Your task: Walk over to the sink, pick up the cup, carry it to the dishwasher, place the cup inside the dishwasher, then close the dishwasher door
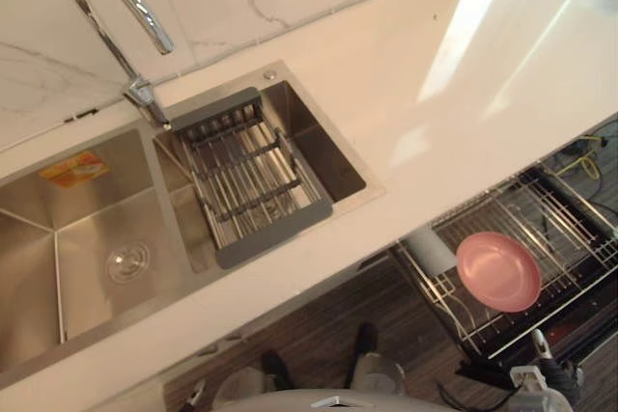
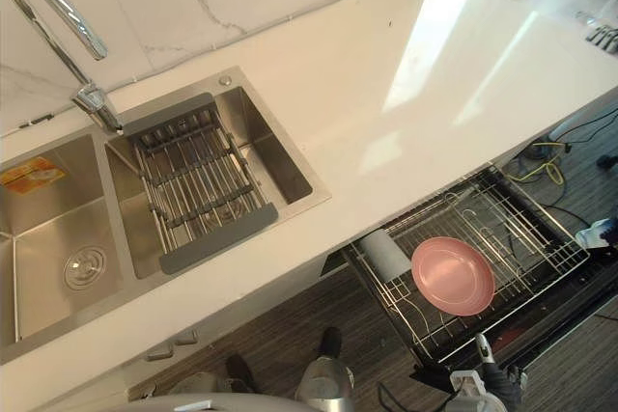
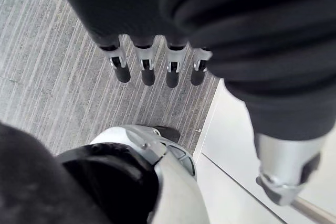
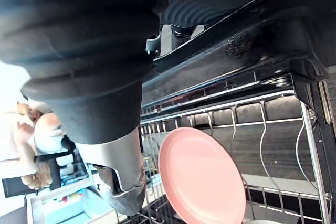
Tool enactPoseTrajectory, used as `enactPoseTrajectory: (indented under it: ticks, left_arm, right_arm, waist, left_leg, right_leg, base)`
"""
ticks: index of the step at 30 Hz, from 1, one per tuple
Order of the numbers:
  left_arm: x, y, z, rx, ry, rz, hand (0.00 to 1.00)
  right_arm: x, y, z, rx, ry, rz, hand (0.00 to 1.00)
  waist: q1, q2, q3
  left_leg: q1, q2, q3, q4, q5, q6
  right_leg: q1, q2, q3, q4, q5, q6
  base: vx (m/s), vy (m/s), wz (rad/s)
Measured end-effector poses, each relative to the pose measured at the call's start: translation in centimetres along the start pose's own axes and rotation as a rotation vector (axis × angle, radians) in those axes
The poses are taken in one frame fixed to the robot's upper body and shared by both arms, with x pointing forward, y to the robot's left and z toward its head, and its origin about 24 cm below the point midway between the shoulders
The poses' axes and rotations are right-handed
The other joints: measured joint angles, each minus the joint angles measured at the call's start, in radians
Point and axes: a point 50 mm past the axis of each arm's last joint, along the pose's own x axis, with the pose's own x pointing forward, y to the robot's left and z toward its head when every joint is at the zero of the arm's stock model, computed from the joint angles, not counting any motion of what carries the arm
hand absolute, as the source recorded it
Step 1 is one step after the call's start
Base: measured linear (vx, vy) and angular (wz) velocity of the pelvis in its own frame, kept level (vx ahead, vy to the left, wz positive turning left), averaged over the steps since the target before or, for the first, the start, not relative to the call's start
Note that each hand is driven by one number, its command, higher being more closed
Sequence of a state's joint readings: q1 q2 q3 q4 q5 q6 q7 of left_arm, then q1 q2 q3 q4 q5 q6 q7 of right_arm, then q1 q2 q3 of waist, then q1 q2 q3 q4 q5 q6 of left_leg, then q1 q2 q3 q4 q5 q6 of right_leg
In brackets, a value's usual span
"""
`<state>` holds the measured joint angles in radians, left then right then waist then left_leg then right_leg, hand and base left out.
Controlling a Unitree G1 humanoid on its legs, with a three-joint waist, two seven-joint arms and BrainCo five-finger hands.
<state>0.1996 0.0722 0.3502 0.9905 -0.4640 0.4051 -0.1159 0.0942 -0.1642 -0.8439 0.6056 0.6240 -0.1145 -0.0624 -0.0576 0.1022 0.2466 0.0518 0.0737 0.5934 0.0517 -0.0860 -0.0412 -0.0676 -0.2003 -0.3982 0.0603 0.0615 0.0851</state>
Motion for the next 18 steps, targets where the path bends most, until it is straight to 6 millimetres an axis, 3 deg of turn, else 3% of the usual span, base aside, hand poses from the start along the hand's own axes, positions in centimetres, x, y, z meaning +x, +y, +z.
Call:
enactPoseTrajectory:
  ticks: [4, 6, 8, 12, 18]
  left_arm:
    - [0.1, -0.5, 0.0, 0.024, -0.009, -0.030, 0.00]
    - [0.2, -1.0, 0.0, 0.040, -0.006, -0.057, 0.00]
    - [0.3, -1.4, -0.3, 0.060, 0.003, -0.071, 0.00]
    - [0.5, -2.3, -0.8, 0.078, 0.011, -0.101, 0.00]
    - [0.6, -2.4, -1.8, 0.109, 0.037, -0.093, 0.00]
  right_arm:
    - [-0.1, 1.0, 0.6, -0.029, -0.047, -0.001, 0.00]
    - [-0.2, 1.6, 0.7, -0.033, -0.069, 0.001, 0.00]
    - [-0.3, 2.2, 1.0, -0.002, -0.084, 0.028, 0.00]
    - [-0.6, 4.9, 1.1, 0.040, -0.105, 0.140, 0.00]
    - [-0.8, 9.1, 1.2, 0.094, -0.112, 0.271, 0.00]
  waist:
    - [-0.002, 0.014, 0.008]
    - [-0.002, 0.013, 0.008]
    - [-0.002, 0.013, 0.008]
    - [-0.003, 0.034, 0.006]
    - [0.006, 0.063, 0.003]
  left_leg:
    - [0.002, 0.000, -0.005, -0.001, 0.018, -0.010]
    - [0.002, -0.006, -0.005, -0.002, 0.052, -0.045]
    - [0.001, -0.014, -0.005, -0.003, 0.083, -0.056]
    - [0.002, -0.017, -0.019, -0.042, 0.155, -0.046]
    - [-0.008, -0.017, -0.039, -0.072, 0.208, -0.019]
  right_leg:
    - [-0.036, -0.013, 0.000, 0.073, -0.040, 0.003]
    - [-0.044, -0.028, -0.006, 0.099, -0.055, -0.003]
    - [-0.043, -0.039, -0.015, 0.103, -0.061, -0.004]
    - [-0.036, -0.038, -0.051, 0.101, -0.075, -0.013]
    - [-0.033, -0.035, -0.089, 0.094, -0.097, -0.016]
  base:
    - [0.07, -0.018, 0.02]
    - [0.06, -0.052, 0.12]
    - [0.00, -0.045, 0.07]
    - [-0.06, -0.044, 0.17]
    - [-0.13, -0.031, 0.18]
